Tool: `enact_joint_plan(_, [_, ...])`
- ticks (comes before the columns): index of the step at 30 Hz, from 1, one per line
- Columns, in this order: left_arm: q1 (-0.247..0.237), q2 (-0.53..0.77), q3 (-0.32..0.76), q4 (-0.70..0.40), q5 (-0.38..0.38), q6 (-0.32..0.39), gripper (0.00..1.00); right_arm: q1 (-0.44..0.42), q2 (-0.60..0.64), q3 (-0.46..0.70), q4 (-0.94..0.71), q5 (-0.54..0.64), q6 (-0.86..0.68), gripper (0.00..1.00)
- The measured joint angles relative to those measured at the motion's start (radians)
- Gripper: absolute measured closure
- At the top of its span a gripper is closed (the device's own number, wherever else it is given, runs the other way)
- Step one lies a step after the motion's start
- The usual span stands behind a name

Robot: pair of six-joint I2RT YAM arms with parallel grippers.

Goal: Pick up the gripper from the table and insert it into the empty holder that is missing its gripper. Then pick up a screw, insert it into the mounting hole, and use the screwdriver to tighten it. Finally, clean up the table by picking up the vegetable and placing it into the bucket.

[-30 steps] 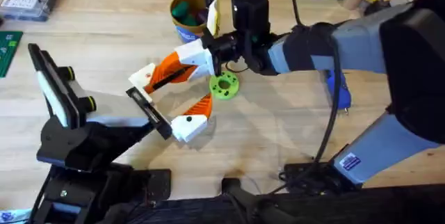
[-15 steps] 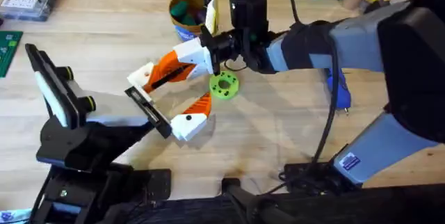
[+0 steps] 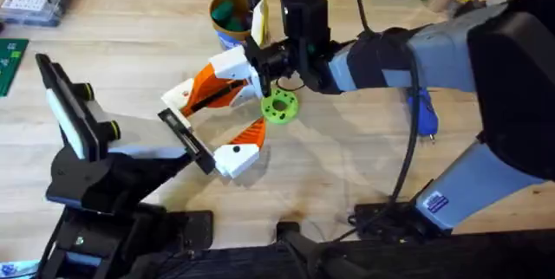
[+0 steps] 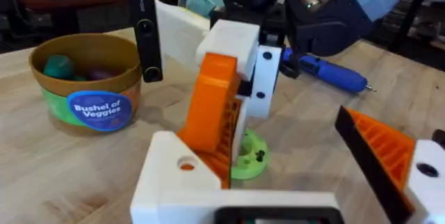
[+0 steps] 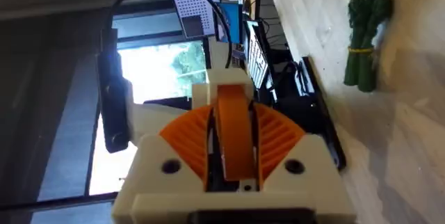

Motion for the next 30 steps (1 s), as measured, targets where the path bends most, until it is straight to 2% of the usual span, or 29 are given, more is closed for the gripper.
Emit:
enact_joint_plan(4, [0.000,0.000,0.000,0.001,0.002,0.000,0.010,0.001,0.000,0.000,0.008,-0.001,0.005,0.635])
enact_joint_plan(7, [-0.006,0.000,0.000,-0.005,0.031,0.000,0.010,0.008,0.002,0.003,0.066,0.003,0.023,0.422])
enact_joint_plan(9, [-0.008,0.000,0.000,-0.007,0.042,0.000,0.010,0.014,0.002,0.005,0.099,0.003,0.036,0.201])
enact_joint_plan(11, [-0.008,0.000,0.000,-0.007,0.050,0.000,0.010,0.018,0.002,0.008,0.109,0.003,0.042,0.028])
enact_joint_plan(22, [-0.008,0.000,0.000,-0.007,0.062,0.000,0.010,-0.011,0.002,0.009,0.109,0.003,0.063,0.007])
enact_joint_plan(30, [-0.008,0.000,0.000,-0.007,0.062,0.000,0.010,-0.116,0.002,0.009,0.108,0.003,0.063,0.006])
